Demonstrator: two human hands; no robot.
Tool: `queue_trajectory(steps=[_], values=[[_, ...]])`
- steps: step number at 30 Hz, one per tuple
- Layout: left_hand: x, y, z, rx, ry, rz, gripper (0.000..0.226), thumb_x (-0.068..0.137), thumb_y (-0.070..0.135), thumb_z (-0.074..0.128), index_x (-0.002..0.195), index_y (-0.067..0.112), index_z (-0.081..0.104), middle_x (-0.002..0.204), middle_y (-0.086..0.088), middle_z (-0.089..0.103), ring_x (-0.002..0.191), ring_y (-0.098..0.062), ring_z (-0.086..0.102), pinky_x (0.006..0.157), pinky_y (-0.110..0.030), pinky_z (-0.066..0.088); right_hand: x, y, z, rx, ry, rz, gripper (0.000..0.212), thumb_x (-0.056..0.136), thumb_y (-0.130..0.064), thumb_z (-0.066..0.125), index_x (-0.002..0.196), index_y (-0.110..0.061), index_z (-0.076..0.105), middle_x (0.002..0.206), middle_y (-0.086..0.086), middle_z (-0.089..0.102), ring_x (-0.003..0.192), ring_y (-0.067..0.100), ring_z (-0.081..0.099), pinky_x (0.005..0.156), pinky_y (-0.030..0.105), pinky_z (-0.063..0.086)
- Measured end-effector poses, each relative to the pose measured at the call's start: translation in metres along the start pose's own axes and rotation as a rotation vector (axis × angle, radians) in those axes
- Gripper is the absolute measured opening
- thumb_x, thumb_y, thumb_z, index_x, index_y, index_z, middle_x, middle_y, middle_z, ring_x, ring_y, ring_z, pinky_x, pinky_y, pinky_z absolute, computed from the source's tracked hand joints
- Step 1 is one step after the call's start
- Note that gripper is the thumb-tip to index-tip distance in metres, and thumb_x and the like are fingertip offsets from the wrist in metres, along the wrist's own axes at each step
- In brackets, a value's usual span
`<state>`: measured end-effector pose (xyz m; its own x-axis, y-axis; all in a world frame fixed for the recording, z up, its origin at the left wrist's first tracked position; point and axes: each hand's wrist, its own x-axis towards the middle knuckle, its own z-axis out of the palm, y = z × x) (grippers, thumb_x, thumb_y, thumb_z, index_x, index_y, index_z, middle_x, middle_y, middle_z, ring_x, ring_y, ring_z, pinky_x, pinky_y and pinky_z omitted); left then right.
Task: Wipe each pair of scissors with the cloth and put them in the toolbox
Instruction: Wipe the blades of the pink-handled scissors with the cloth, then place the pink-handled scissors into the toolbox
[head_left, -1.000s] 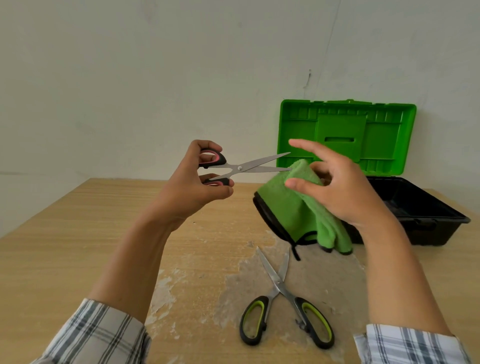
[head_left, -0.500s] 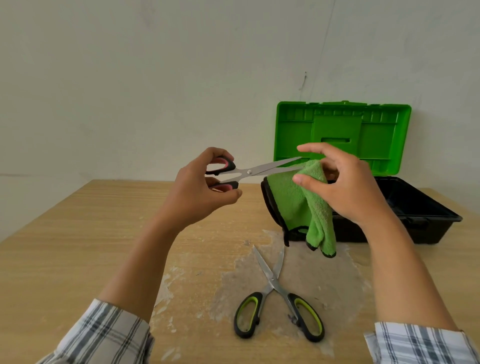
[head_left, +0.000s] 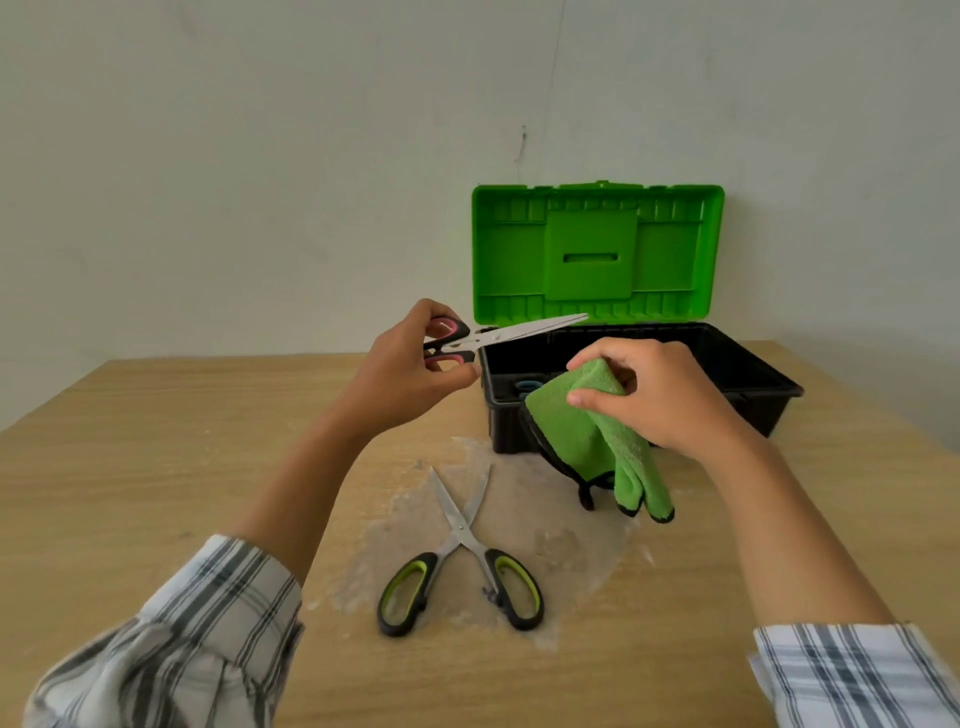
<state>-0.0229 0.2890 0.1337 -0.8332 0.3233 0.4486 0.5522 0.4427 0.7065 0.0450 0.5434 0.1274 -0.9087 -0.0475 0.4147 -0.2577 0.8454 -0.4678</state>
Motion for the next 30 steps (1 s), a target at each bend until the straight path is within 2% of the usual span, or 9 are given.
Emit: queue_trajectory(steps=[3,4,7,10,14,19,23,26,30], values=[[0.013,0.004,0.023,-0.023,-0.023,-0.025,0.041,0.085,0.021,0.074,0.118,0.017,0.051,0.104,0.016,0.052,0.095,-0.030,0.066,0.086,-0.035,0.053,-0.008,0.012,0.002,-0.057,0.038,-0.011,0.034,0.080,-0.039,0.080,0.111,-0.029,0.069,0.081,-0.011,0.069,0.055,-0.005,0.057,0.057,0.008,0.039],[0.018,0.004,0.030,-0.038,-0.029,-0.039,0.041,0.085,0.021,0.074,0.118,0.016,0.050,0.104,0.014,0.052,0.094,-0.030,0.066,0.086,-0.036,0.053,-0.012,0.014,0.005,-0.066,0.038,-0.016,0.032,0.080,-0.038,0.081,0.109,-0.028,0.069,0.078,-0.012,0.068,0.057,-0.007,0.058,0.054,0.007,0.038],[0.034,0.005,0.049,-0.096,-0.051,-0.055,0.042,0.085,0.021,0.074,0.117,0.015,0.048,0.106,0.006,0.052,0.090,-0.025,0.063,0.075,-0.026,0.050,-0.022,0.025,0.016,-0.059,0.038,-0.043,0.033,0.079,-0.042,0.081,0.107,-0.029,0.069,0.083,-0.012,0.070,0.069,-0.001,0.062,0.064,0.018,0.048],[0.049,0.003,0.064,-0.113,-0.099,-0.060,0.045,0.085,0.023,0.075,0.118,0.014,0.045,0.106,0.005,0.051,0.094,-0.023,0.061,0.079,-0.033,0.052,-0.033,0.035,0.032,-0.074,0.016,-0.032,0.035,0.078,-0.051,0.078,0.106,-0.032,0.070,0.085,-0.014,0.061,0.081,0.008,0.058,0.072,0.031,0.049],[0.069,0.004,0.085,-0.080,-0.243,-0.130,0.050,0.086,0.019,0.074,0.124,0.010,0.041,0.106,-0.004,0.053,0.090,-0.020,0.059,0.078,-0.038,0.055,-0.041,0.053,0.051,-0.117,-0.101,-0.033,0.040,0.085,-0.054,0.070,0.116,-0.030,0.068,0.103,-0.008,0.068,0.099,0.013,0.058,0.079,0.034,0.049],[0.095,0.000,0.113,0.084,-0.405,-0.178,0.054,0.087,0.015,0.071,0.128,0.009,0.037,0.128,-0.016,0.046,0.109,-0.028,0.059,0.075,-0.031,0.051,-0.043,0.074,0.052,-0.163,-0.196,0.026,0.049,0.086,-0.056,0.067,0.129,-0.032,0.063,0.110,-0.001,0.063,0.102,0.017,0.059,0.084,0.033,0.049],[0.116,-0.004,0.139,0.187,-0.512,-0.250,0.057,0.085,0.017,0.073,0.128,0.009,0.036,0.127,-0.021,0.050,0.104,-0.030,0.060,0.091,-0.043,0.054,-0.045,0.088,0.047,-0.146,-0.147,0.045,0.046,0.086,-0.054,0.069,0.125,-0.031,0.066,0.109,-0.004,0.065,0.103,0.015,0.059,0.081,0.030,0.048],[0.129,-0.007,0.157,0.273,-0.561,-0.300,0.063,0.084,0.022,0.075,0.130,0.006,0.035,0.120,-0.017,0.056,0.094,-0.026,0.065,0.090,-0.046,0.055,-0.044,0.092,0.049,-0.145,-0.132,0.038,0.047,0.085,-0.055,0.069,0.125,-0.031,0.066,0.108,-0.004,0.065,0.103,0.014,0.058,0.079,0.029,0.046],[0.140,-0.006,0.175,0.392,-0.648,-0.282,0.052,0.090,0.023,0.069,0.128,0.004,0.040,0.092,-0.007,0.059,0.075,-0.018,0.058,0.069,-0.031,0.049,-0.044,0.094,0.051,-0.126,-0.118,0.024,0.046,0.085,-0.056,0.067,0.124,-0.032,0.066,0.108,-0.006,0.065,0.100,0.012,0.058,0.081,0.032,0.050]])
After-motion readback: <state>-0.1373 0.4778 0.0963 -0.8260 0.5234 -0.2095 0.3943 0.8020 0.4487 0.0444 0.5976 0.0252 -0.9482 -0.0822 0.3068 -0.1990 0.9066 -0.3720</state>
